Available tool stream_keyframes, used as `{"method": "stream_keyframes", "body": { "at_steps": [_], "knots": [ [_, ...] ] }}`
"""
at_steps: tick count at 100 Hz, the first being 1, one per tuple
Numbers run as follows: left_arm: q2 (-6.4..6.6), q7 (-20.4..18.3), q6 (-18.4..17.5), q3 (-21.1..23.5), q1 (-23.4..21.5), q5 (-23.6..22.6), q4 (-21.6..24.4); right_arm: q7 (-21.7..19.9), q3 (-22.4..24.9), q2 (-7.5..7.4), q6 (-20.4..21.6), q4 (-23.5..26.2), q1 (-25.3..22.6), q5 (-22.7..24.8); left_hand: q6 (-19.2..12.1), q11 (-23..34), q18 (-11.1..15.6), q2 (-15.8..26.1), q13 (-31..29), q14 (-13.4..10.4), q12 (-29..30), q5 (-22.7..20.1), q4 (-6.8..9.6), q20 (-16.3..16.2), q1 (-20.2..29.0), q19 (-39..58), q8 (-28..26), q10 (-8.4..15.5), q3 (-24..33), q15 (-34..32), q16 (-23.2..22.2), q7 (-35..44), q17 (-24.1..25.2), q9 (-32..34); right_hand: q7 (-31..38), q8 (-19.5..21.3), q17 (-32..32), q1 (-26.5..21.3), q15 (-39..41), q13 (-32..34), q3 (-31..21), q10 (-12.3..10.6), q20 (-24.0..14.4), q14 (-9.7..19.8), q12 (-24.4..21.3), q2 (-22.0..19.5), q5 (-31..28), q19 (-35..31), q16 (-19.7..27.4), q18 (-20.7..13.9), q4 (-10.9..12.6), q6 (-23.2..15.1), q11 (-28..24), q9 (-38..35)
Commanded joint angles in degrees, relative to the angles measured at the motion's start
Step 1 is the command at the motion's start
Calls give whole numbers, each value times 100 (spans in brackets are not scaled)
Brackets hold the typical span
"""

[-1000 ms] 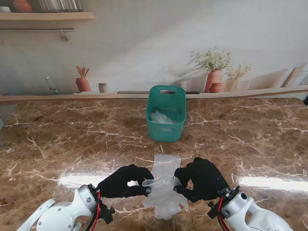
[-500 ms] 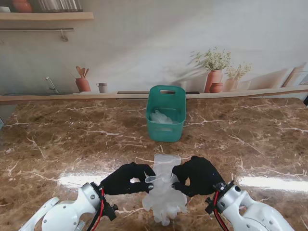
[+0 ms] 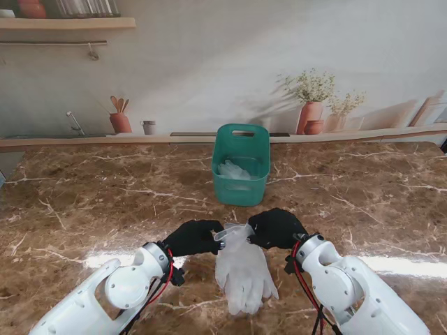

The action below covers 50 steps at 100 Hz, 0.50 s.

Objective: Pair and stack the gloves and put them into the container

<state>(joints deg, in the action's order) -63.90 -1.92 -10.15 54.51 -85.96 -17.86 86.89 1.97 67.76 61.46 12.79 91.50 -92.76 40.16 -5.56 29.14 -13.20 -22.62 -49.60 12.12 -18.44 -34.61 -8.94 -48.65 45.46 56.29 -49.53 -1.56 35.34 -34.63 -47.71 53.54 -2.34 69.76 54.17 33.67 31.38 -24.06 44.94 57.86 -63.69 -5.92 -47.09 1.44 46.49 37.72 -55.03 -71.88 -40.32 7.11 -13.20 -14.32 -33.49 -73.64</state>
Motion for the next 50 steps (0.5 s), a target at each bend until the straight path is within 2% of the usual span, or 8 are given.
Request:
{"method": "stream_keyframes", "body": {
  "at_steps": [1,26,40,50],
  "knots": [
    [-107,-18,115,-57,113,53,-66,-60,-37,68,-105,-209,99,93,0,119,151,162,-82,-62,66,289,-165,-72,159,214,52,-22,-190,-151,10,196,16,207,131,104,-28,-90,110,98,-209,-17,-86,40,0,-30,-159,-243,-74,15,-38,-60,-71,-165],
    [-263,485,561,-455,558,-339,-499,230,-490,167,-398,-931,627,-149,-1,157,255,112,-183,-77,55,274,-172,-76,112,284,88,0,-119,-213,26,261,-10,270,126,75,-35,-63,137,98,-256,-13,-85,34,-15,-9,-167,-254,-72,9,-66,-46,-89,-166],
    [-270,440,894,-631,796,-501,-647,263,-690,189,-572,-1148,823,-183,42,155,309,100,-197,-94,60,269,-178,-46,87,271,131,21,-69,-213,57,264,1,275,130,63,-31,-56,151,100,-264,-12,-88,35,-22,-6,-165,-270,-71,2,-75,-37,-97,-169],
    [-270,362,920,-762,964,-534,-780,314,-859,205,-717,-1335,969,-163,34,147,350,104,-194,-114,65,266,-179,-34,72,288,154,36,-66,-197,83,261,-42,267,136,54,-16,-55,178,110,-277,-2,-92,25,-29,1,-163,-295,-74,-1,-66,-20,-111,-178]
  ]
}}
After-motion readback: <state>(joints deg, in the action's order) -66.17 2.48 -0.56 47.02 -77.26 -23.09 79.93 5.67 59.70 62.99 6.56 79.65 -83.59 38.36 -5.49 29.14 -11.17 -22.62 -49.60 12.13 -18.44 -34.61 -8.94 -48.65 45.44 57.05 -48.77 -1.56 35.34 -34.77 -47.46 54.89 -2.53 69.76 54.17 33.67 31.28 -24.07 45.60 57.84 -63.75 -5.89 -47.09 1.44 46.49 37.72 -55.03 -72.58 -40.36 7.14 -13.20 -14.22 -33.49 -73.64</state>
